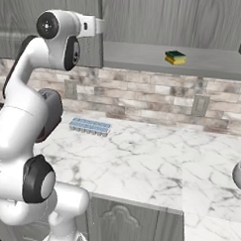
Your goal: Pick the spray and sponge from the cabinet and place them on the counter.
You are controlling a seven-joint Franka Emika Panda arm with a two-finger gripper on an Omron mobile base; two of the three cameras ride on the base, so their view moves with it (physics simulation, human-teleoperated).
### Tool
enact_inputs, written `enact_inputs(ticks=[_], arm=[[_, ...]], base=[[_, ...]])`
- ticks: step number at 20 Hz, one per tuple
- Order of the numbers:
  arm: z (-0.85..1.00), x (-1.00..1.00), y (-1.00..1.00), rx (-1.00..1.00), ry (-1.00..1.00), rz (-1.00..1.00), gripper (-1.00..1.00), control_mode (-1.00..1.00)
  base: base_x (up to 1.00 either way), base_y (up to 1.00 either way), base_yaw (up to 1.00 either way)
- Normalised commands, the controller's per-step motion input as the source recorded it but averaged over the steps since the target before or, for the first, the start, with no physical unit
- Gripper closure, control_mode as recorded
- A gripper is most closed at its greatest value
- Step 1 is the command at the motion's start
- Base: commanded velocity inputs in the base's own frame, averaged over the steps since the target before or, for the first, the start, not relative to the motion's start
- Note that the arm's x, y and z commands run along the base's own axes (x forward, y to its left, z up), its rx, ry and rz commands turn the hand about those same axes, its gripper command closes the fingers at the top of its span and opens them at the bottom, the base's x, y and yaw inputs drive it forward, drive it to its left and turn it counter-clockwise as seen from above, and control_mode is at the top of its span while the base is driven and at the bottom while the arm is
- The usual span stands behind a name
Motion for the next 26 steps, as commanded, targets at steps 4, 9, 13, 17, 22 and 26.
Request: enact_inputs(ticks=[4,9,13,17,22,26], arm=[[-0.39,0.18,0.02,0.0,0.11,0.0,1.0,-1.0],[-0.54,0.0,0.31,0.0,0.04,0.0,1.0,-1.0],[-0.57,-0.02,0.5,0.0,0.04,0.0,1.0,-1.0],[-0.57,-0.13,0.55,0.0,0.02,0.0,1.0,-1.0],[-0.59,-0.23,0.67,0.0,0.01,0.0,1.0,-1.0],[-0.59,-0.31,0.76,0.0,0.0,0.0,1.0,-1.0]], base=[[0.0,0.0,0.0],[0.0,0.0,0.0],[0.0,0.0,0.0],[0.0,0.0,0.0],[0.0,0.0,0.0],[0.0,0.0,0.0]])
